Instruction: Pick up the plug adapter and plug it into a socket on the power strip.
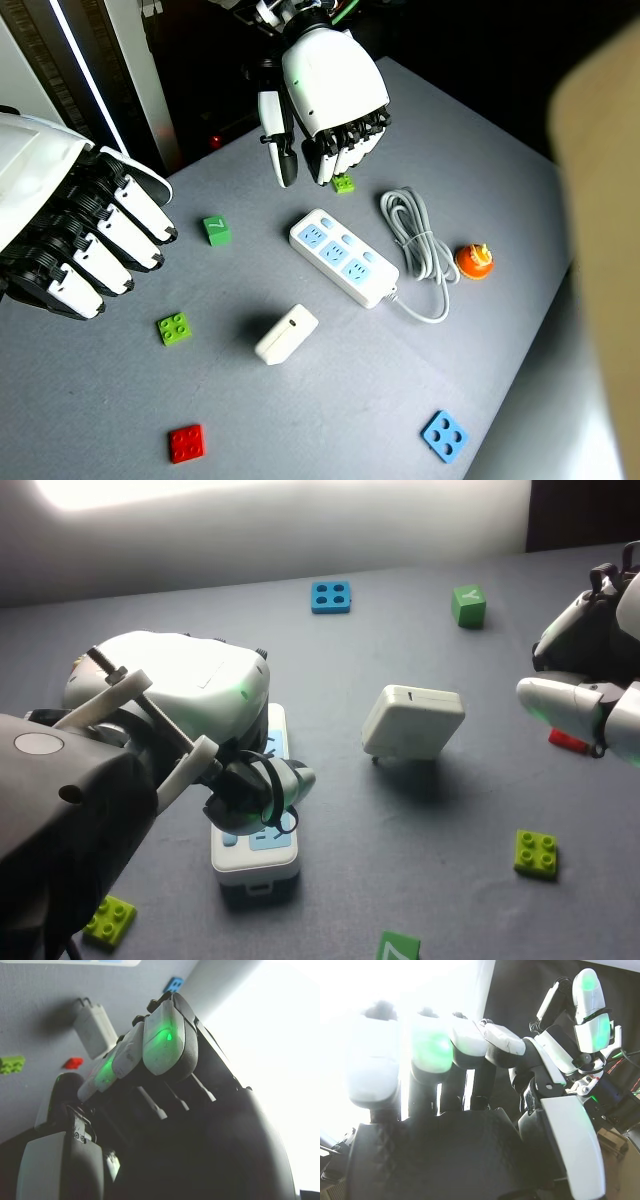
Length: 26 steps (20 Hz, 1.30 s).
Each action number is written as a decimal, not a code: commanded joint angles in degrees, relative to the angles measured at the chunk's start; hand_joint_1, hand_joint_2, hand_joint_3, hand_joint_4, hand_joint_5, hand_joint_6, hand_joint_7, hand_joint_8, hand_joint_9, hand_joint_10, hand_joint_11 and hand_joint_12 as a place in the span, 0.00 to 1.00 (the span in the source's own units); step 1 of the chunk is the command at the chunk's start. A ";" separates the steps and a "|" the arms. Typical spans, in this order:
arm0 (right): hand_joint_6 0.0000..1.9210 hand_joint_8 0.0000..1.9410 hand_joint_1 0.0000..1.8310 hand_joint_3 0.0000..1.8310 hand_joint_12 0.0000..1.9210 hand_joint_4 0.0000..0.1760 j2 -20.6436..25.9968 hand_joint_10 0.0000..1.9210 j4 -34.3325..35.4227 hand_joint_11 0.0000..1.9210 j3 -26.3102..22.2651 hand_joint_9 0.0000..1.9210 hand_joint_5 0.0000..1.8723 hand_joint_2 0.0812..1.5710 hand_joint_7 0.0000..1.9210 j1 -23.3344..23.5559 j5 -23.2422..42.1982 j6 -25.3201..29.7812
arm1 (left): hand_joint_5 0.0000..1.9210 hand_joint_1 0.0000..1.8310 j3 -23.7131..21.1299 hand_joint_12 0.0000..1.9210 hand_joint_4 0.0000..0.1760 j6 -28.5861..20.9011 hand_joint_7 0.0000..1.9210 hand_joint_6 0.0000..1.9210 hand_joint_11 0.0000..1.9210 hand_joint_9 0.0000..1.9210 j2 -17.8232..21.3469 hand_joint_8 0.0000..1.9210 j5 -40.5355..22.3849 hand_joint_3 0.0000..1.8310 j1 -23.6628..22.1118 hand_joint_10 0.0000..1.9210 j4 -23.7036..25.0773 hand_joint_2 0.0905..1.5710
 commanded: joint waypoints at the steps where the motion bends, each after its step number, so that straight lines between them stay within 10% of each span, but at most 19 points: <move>1: 0.03 0.03 0.06 0.07 0.23 0.00 0.27 0.03 -0.77 0.00 -0.35 0.05 0.04 0.60 0.05 0.34 6.14 -0.07 | 0.01 0.01 -0.31 0.04 0.00 0.10 0.00 0.03 0.00 0.00 -0.09 0.02 -1.57 0.06 -0.49 0.01 4.44 0.68; 10: 0.00 0.00 0.07 0.00 0.23 0.00 -0.74 0.00 2.64 0.00 0.02 0.06 0.06 0.64 0.06 1.24 3.18 -0.52 | 0.04 0.03 -2.70 0.02 0.00 0.11 0.03 0.00 0.03 0.03 -1.08 0.01 -8.99 0.00 0.32 0.01 1.09 0.71; 20: 0.00 0.00 0.44 0.00 0.19 0.00 -11.84 0.00 15.58 0.00 10.45 0.03 0.01 0.66 0.02 8.38 -13.42 -5.24 | 0.03 0.03 -4.15 0.02 0.00 -0.75 0.02 0.00 0.02 0.02 -15.12 0.00 -26.01 0.00 4.46 0.00 -3.16 0.72; 26: 0.00 0.00 0.55 0.01 0.31 0.00 -19.70 0.00 20.53 0.00 16.52 0.06 0.07 0.70 0.05 8.78 -15.49 -5.19 | 0.04 0.02 -4.59 0.04 0.00 -6.86 0.03 0.00 0.02 0.03 -14.94 0.00 -26.54 0.00 11.15 0.00 -0.71 0.72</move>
